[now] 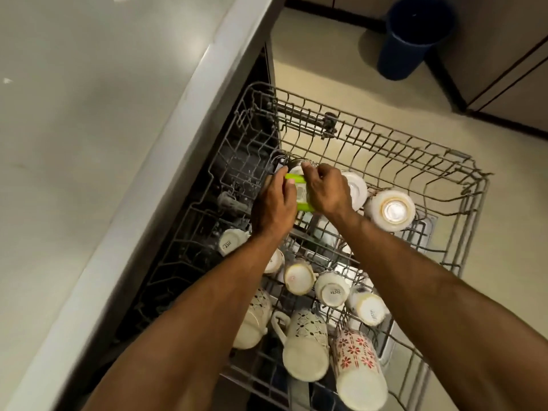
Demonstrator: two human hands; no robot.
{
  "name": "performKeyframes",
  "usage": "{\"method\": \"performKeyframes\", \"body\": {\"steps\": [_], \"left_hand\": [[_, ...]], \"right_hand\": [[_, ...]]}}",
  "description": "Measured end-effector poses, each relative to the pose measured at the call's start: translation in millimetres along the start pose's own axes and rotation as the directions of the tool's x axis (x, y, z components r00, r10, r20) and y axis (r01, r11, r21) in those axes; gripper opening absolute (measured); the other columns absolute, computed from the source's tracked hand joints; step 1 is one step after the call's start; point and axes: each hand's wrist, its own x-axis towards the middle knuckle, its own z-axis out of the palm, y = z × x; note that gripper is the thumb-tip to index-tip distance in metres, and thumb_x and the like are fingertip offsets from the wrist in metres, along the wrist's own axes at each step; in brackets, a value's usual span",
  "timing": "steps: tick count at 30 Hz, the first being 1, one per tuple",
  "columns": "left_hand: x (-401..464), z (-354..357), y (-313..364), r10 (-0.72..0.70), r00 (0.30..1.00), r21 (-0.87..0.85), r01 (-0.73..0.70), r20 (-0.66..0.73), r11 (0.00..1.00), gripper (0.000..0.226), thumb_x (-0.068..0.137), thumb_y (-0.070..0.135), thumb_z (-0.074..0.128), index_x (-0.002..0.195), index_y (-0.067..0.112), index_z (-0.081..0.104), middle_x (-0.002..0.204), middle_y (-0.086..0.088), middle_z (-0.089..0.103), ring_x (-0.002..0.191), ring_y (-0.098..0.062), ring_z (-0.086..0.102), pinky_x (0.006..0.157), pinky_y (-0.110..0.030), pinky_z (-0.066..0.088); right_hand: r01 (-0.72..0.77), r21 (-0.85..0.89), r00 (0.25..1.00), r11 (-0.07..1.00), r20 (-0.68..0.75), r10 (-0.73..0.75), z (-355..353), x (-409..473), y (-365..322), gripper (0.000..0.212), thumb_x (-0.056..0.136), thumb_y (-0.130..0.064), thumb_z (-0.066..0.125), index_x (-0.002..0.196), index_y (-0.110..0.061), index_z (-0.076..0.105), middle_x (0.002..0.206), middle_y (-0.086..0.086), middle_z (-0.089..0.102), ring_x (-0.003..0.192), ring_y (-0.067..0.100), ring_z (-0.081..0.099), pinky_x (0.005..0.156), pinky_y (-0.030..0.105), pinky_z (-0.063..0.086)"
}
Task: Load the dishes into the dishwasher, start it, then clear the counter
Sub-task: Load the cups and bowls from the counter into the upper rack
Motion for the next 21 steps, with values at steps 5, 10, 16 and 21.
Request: {"method": "performKeyframes", "body": {"steps": [5, 10, 16, 21], "left_hand": [[6, -6, -3, 0.078, 0.991, 0.121, -0.091, 0.110, 0.988, 0.086, 0.090, 0.037, 0.063, 0.155, 0.018, 0.011, 0.151, -0.010, 0.034, 0.121, -0.024, 0.049, 0.075, -0.025, 0.037], [19, -5, -6, 0.032, 0.996, 0.107, -0.041, 0.083, 0.993, 0.107, 0.078, 0.048, 0.074, 0.155, 0.015, 0.009, 0.153, -0.011, 0.031, 0.121, -0.027, 0.049, 0.077, -0.028, 0.038], [37, -6, -6, -0.073, 0.997, 0.116, 0.070, 0.023, 0.991, 0.103, 0.080, 0.041, 0.075, 0.155, 0.017, 0.009, 0.152, -0.009, 0.034, 0.118, -0.022, 0.053, 0.068, -0.021, 0.036], [56, -8, -10, -0.183, 0.982, 0.123, 0.186, -0.035, 0.975, 0.093, 0.087, 0.033, 0.069, 0.156, 0.022, 0.007, 0.159, -0.005, 0.022, 0.131, -0.022, 0.043, 0.076, -0.018, 0.040]], "right_hand": [[-0.029, 0.051, 0.999, 0.998, 0.021, 0.028, 4, 18, -14, 0.048, 0.093, -0.062, 0.046, 0.073, -0.020, 0.054, 0.076, 0.005, 0.066, 0.077, 0.027, 0.065, 0.071, 0.043, 0.055], [-0.038, 0.129, 0.997, 0.991, 0.069, 0.029, 9, 27, -24, 0.056, 0.090, -0.062, 0.052, 0.085, -0.008, 0.063, 0.080, 0.009, 0.070, 0.080, 0.027, 0.068, 0.076, 0.051, 0.056], [-0.001, 0.154, 0.993, 0.988, 0.118, -0.017, 11, 35, -31, 0.045, 0.097, -0.052, 0.049, 0.077, -0.014, 0.062, 0.077, 0.010, 0.068, 0.080, 0.032, 0.068, 0.073, 0.053, 0.057], [0.128, 0.073, 0.992, 0.989, -0.030, -0.126, 2, 37, -25, 0.043, 0.101, -0.046, 0.044, 0.080, -0.013, 0.063, 0.077, 0.009, 0.070, 0.074, 0.028, 0.067, 0.073, 0.049, 0.055]]}}
